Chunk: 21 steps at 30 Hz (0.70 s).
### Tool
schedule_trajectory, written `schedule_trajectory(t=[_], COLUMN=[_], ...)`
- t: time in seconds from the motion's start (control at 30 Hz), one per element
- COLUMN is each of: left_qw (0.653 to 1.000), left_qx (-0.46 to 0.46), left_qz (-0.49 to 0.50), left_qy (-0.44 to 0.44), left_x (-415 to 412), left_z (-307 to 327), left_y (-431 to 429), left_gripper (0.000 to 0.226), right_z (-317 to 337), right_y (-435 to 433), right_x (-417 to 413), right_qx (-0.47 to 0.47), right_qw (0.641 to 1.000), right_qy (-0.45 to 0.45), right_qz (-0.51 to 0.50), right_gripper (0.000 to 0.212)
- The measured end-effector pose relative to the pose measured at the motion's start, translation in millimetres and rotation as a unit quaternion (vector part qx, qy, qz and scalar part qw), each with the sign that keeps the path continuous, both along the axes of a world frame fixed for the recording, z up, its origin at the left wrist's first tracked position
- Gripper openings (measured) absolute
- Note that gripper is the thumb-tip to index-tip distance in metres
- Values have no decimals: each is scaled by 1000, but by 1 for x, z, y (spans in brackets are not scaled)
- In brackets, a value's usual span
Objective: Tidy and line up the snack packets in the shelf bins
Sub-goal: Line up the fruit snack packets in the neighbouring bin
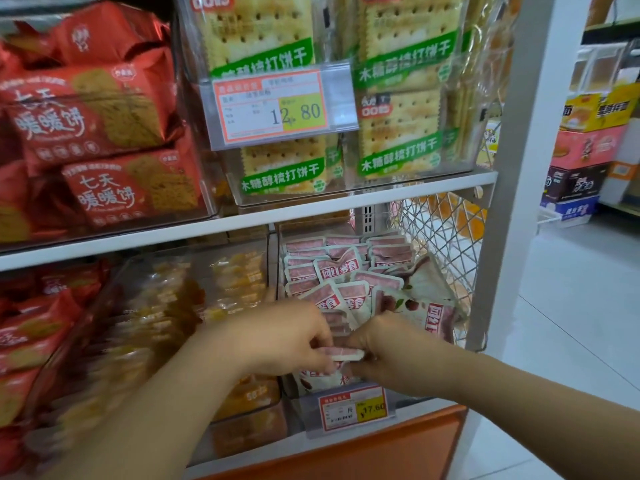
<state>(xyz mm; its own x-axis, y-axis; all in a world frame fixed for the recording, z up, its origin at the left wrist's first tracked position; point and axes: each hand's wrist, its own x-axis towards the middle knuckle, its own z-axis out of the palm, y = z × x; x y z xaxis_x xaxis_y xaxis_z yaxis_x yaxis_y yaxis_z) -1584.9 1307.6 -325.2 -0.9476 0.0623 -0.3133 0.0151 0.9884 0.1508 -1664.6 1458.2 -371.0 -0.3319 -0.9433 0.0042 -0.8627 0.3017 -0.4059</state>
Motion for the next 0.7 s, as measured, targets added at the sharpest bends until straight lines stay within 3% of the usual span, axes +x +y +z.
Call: schedule_trajectory(t=[0.1,0.2,0.3,0.37,0.4,0.53,0.7], left_qw=[998,987,982,972,973,981,989], left_qx=[17,109,151,104,51,-87,-71], left_qz=[-1,42,109,155,160,142,104], left_qy=[-66,-110,21,140,158,100,79], left_x=[1,12,5,-11,-19,-33,-18], left_z=[2,24,25,9,-2,-26,-11], left_y=[-2,-12,-19,-19,-16,-8,-13], left_gripper=[28,38,54,55,56,49,18], right_z=[12,31,27,18,14,10,12], right_y=[8,19,11,0,-6,-19,-21], right_x=[-10,-38,-64,-72,-73,-77,-85], right_qx=[47,-31,-108,-32,15,56,36], right_qw=[997,994,979,972,968,965,978], right_qy=[-45,-105,-44,71,106,134,95], right_qz=[51,-21,-166,-222,-229,-217,-183], right_gripper=[16,19,34,39,36,13,15])
